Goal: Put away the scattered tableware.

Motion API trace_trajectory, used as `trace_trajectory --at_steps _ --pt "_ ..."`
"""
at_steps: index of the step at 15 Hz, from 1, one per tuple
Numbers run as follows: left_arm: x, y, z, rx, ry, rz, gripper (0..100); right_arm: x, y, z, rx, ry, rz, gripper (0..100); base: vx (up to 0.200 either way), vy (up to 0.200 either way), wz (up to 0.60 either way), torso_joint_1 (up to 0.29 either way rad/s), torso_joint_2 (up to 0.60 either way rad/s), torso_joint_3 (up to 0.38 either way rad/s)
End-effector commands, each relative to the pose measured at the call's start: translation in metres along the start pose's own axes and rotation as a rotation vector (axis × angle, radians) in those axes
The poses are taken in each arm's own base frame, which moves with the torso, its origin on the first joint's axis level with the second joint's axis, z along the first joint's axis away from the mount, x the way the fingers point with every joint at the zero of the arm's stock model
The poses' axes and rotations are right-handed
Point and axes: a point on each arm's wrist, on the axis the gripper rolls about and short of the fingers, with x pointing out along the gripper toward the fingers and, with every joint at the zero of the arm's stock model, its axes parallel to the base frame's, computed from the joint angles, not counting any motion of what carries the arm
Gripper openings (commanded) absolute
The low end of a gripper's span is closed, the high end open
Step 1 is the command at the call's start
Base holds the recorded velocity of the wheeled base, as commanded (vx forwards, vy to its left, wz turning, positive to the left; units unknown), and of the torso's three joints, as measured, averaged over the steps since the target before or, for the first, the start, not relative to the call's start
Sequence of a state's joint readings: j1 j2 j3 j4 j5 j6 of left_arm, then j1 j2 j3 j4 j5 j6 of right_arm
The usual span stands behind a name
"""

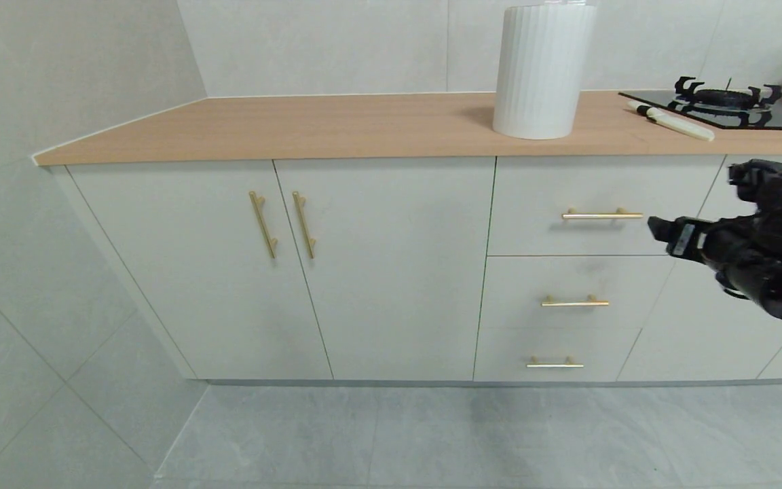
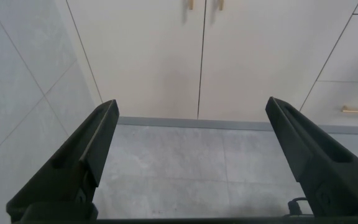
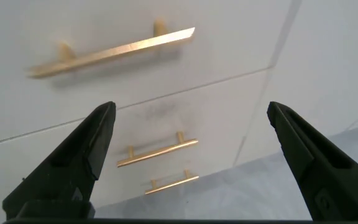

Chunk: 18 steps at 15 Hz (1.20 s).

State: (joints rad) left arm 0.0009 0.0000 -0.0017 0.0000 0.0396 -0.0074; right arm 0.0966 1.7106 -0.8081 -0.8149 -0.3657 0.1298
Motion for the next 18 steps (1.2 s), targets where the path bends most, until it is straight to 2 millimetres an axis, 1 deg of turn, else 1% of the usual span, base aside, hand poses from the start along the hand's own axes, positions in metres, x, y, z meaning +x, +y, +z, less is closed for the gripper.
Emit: trace_trajectory --at_steps 1,2,3,5,6,7,8,9,10,11,12,13,14,15,16,17,18 --pt "0.000 0.000 0.000 0.000 0.000 0.001 100 -0.139 -0.049 0.026 -0.041 -0.199 0.041 100 0.000 0.000 0.00 0.000 0.00 0.000" --pt "0.000 0.000 0.000 0.000 0.000 0.001 100 -0.168 -0.061 0.021 -0.063 -0.241 0.050 100 0.000 0.000 0.00 0.000 0.00 0.000" --pt "0.000 0.000 0.000 0.000 0.002 0.001 100 -0.193 -0.071 0.014 -0.085 -0.281 0.047 100 0.000 0.000 0.00 0.000 0.00 0.000" --pt "0.000 0.000 0.000 0.000 0.002 0.001 100 -0.239 -0.093 -0.013 -0.179 -0.326 0.023 100 0.000 0.000 0.00 0.000 0.00 0.000" --pt "0.000 0.000 0.000 0.000 0.002 0.001 100 -0.253 -0.100 -0.022 -0.204 -0.335 0.018 100 0.000 0.000 0.00 0.000 0.00 0.000" --pt "0.000 0.000 0.000 0.000 0.002 0.001 100 -0.276 -0.111 -0.035 -0.226 -0.344 0.011 100 0.000 0.000 0.00 0.000 0.00 0.000" --pt "0.000 0.000 0.000 0.000 0.002 0.001 100 -0.294 -0.119 -0.045 -0.233 -0.334 0.002 100 0.000 0.000 0.00 0.000 0.00 0.000" --pt "0.000 0.000 0.000 0.000 0.002 0.001 100 -0.310 -0.127 -0.055 -0.243 -0.312 -0.019 100 0.000 0.000 0.00 0.000 0.00 0.000" --pt "0.000 0.000 0.000 0.000 0.002 0.001 100 -0.321 -0.133 -0.062 -0.250 -0.267 -0.053 100 0.000 0.000 0.00 0.000 0.00 0.000" --pt "0.000 0.000 0.000 0.000 0.000 0.001 100 -0.320 -0.133 -0.062 -0.230 -0.242 -0.099 100 0.000 0.000 0.00 0.000 0.00 0.000" --pt "0.000 0.000 0.000 0.000 0.000 0.001 100 -0.320 -0.134 -0.061 -0.183 -0.254 -0.142 100 0.000 0.000 0.00 0.000 0.00 0.000" --pt "0.000 0.000 0.000 0.000 0.000 0.001 100 -0.319 -0.135 -0.063 -0.172 -0.247 -0.174 100 0.000 0.000 0.00 0.000 0.00 0.000" --pt "0.000 0.000 0.000 0.000 0.000 0.001 100 -0.317 -0.135 -0.067 -0.170 -0.233 -0.201 100 0.000 0.000 0.00 0.000 0.00 0.000" --pt "0.000 0.000 0.000 0.000 0.002 0.001 100 -0.320 -0.135 -0.070 -0.165 -0.244 -0.272 100 0.000 0.000 0.00 0.000 0.00 0.000" --pt "0.000 0.000 0.000 0.000 0.000 0.001 100 -0.324 -0.134 -0.077 -0.171 -0.257 -0.315 100 0.000 0.000 0.00 0.000 0.00 0.000" --pt "0.000 0.000 0.000 0.000 0.002 0.001 100 -0.322 -0.134 -0.084 -0.174 -0.250 -0.310 100 0.000 0.000 0.00 0.000 0.00 0.000" --pt "0.000 0.000 0.000 0.000 0.002 0.001 100 -0.323 -0.135 -0.085 -0.164 -0.262 -0.299 100 0.000 0.000 0.00 0.000 0.00 0.000"
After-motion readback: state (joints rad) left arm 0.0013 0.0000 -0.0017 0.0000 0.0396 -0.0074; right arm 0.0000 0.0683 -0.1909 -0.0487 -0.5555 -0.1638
